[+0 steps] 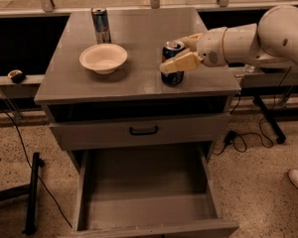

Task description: Pick pepsi can from middle drawer and place on counter

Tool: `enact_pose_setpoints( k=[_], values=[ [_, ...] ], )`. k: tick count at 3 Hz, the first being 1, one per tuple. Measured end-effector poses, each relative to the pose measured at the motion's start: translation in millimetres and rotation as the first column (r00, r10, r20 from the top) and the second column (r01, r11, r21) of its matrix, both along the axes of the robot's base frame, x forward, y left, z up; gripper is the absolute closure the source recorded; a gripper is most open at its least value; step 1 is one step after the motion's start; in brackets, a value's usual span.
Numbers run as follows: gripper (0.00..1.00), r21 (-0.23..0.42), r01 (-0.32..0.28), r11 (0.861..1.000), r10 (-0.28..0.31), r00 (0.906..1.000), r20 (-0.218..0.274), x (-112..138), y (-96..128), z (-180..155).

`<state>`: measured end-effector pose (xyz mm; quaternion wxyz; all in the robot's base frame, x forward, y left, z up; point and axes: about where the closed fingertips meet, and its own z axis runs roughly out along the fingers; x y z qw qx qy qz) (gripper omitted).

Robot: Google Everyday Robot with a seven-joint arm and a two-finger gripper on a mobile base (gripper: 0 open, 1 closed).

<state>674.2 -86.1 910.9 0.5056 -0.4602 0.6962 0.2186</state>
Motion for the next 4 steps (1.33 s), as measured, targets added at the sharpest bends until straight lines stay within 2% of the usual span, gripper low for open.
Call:
enact_pose_setpoints(
  k=[1, 2, 3, 4],
  values=[
    [0.00, 0.018, -0.031, 0.999, 0.031, 0.9993, 0.023, -4, -10, 1],
    [0.00, -0.020, -0.036, 0.999, 0.039, 0.9889, 0.144, -21, -45, 12],
    [0.00, -0.061, -0.044, 0.997, 0.056, 0.9777, 0.203, -25, -56, 13],
    [0.00, -0.061, -0.044, 0.997, 0.056, 0.9777, 0.203, -25, -56, 13]
  ],
)
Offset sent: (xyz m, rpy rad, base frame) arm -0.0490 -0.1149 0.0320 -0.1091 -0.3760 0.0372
